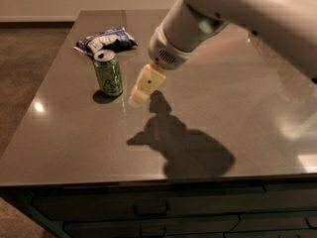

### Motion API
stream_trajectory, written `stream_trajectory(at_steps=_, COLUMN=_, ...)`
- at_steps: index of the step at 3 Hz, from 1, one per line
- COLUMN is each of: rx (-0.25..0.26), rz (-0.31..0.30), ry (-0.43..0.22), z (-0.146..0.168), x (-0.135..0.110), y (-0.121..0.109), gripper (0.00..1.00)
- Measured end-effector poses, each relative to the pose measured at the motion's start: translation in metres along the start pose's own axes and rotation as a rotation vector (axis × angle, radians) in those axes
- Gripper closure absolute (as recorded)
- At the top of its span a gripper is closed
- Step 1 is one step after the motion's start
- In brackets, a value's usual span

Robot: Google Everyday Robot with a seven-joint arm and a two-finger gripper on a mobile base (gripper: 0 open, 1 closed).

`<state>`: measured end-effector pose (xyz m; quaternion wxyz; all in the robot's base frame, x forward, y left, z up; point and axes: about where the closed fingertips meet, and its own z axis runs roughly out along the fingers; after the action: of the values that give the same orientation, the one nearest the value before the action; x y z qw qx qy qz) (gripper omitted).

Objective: Move green can near rxbar chocolate

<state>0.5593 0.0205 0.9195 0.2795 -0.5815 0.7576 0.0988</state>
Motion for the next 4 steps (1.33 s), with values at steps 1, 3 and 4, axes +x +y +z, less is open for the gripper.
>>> stream_trajectory(at_steps=1, rx=0.028, rz=0.033, ry=-0.051, z=0.037, x=-0.028, y=-0.014, gripper=0.00)
stream_trajectory(at_steps=3, rx=0.038, rz=0.099, ry=-0.112, z=0.080, x=-0.057, y=-0.045, gripper=0.00)
stream_trajectory(at_steps=4, rx=0.009, rz=0.112, ry=-0.164, z=0.082, x=-0.070, y=-0.048, gripper=0.17)
